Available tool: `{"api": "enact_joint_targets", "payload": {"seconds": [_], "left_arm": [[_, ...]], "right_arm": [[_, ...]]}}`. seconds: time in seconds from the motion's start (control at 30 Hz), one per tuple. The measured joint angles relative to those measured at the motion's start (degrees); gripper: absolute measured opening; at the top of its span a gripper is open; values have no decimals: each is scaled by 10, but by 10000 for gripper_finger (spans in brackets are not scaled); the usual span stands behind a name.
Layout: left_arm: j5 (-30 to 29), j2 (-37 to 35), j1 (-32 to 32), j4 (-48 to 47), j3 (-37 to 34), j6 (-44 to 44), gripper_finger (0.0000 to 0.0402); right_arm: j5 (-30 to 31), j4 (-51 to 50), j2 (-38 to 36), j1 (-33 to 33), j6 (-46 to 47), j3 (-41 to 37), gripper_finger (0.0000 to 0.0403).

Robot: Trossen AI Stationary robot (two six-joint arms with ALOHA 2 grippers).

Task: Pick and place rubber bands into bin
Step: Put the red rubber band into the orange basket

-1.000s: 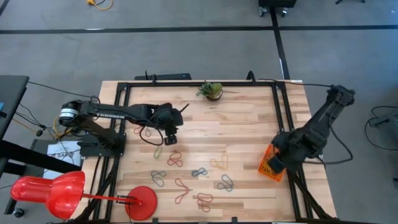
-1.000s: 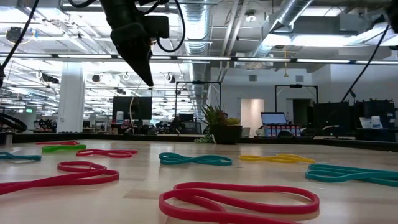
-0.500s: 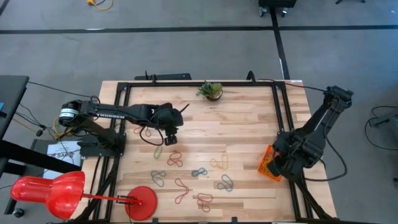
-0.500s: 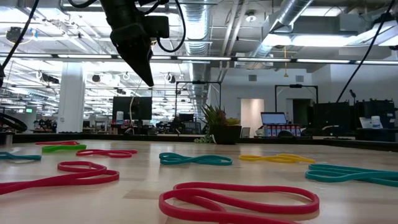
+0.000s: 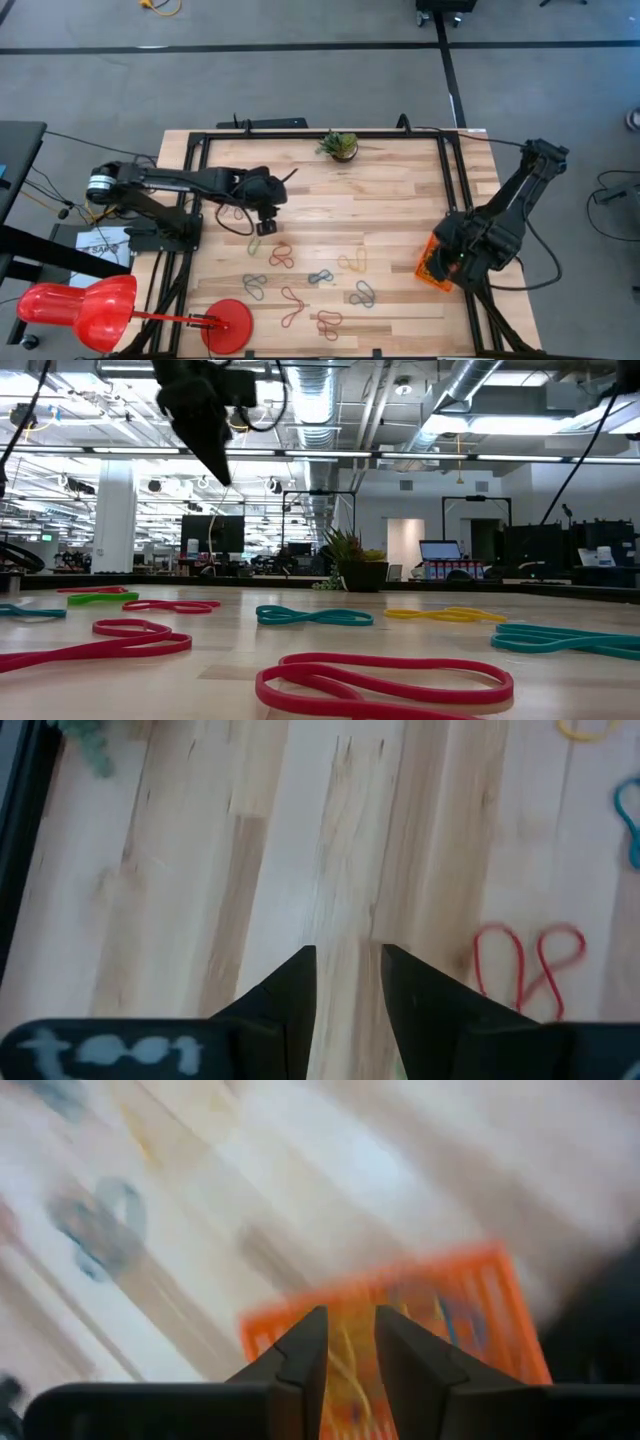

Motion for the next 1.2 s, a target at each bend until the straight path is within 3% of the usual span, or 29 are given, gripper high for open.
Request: {"api": "enact_joint_targets", "payload": {"seconds": [0.1, 0.2, 0.33, 0.57, 0.73, 0.9, 1.2], "left_arm": [[-24, -46, -8, -49, 0, -21, 105], [-87, -99, -22, -89, 0, -59, 105], [-161, -188, -46, -103, -29, -120, 105], [-177, -359, -53, -91, -209, -302, 105], [-196, -442, -36, -54, -326, -363, 105], [-182, -450, -2, 22, -355, -439, 105], [-166, -338, 52, 50, -410, -467, 105]], "right_arm": [[88, 12, 0, -12, -83, 29, 76], [165, 48, 0, -24, -197, 40, 76], [211, 88, 0, -47, -297, 40, 76], [266, 97, -21, -91, -369, 40, 75], [298, 103, -67, -132, -461, 40, 75], [345, 178, -98, -170, -515, 22, 75], [287, 464, -79, -209, -620, -114, 75]]}}
